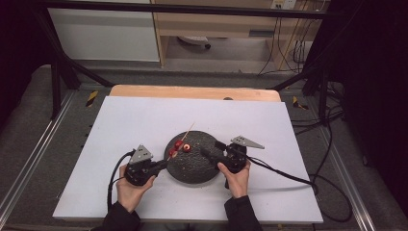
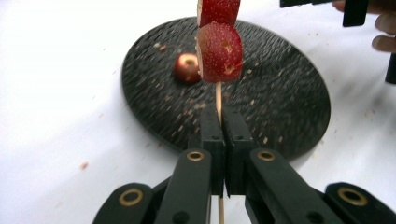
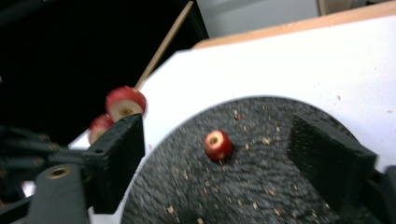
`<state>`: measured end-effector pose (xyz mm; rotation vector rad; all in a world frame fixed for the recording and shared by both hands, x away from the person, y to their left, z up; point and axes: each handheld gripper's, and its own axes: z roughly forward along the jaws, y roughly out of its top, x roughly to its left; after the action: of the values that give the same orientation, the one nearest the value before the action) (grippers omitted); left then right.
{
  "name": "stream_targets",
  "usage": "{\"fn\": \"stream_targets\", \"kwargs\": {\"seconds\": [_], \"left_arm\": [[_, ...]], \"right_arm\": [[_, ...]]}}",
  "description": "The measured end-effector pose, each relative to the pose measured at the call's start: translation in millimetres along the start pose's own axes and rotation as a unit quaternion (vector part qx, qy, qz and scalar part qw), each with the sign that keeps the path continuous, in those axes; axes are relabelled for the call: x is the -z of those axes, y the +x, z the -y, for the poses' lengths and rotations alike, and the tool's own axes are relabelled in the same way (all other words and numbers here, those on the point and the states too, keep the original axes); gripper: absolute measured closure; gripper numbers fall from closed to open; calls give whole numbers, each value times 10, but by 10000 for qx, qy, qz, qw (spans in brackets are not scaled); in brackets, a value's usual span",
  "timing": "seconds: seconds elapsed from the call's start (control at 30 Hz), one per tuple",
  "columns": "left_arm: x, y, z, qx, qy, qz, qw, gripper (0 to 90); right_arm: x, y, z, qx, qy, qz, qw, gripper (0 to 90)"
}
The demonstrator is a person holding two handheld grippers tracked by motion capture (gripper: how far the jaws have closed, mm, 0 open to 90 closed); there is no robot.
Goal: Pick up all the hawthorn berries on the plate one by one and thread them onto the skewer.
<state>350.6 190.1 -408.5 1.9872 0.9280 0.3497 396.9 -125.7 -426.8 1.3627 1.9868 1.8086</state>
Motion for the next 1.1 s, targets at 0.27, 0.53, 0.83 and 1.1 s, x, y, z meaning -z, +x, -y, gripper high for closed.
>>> {"fn": "stream_targets", "kwargs": {"seconds": [0.27,0.53,0.83,1.1], "left_arm": [[228,188,208,-1,92,-58,9999,884],[373,339,427,64,198,-83,9997,884],[470,417,508,154,119,-130,9997,883],[484,440,517,160,103,-137,9997,883]], "right_arm": [[10,-46,19,414,819,84,9957,96],[2,-57,2,548,1244,149,9906,54],[-149,59,-85,1050,1846,198,9770,27],[-329,156,-208,1347,2209,282,9655,31]]}}
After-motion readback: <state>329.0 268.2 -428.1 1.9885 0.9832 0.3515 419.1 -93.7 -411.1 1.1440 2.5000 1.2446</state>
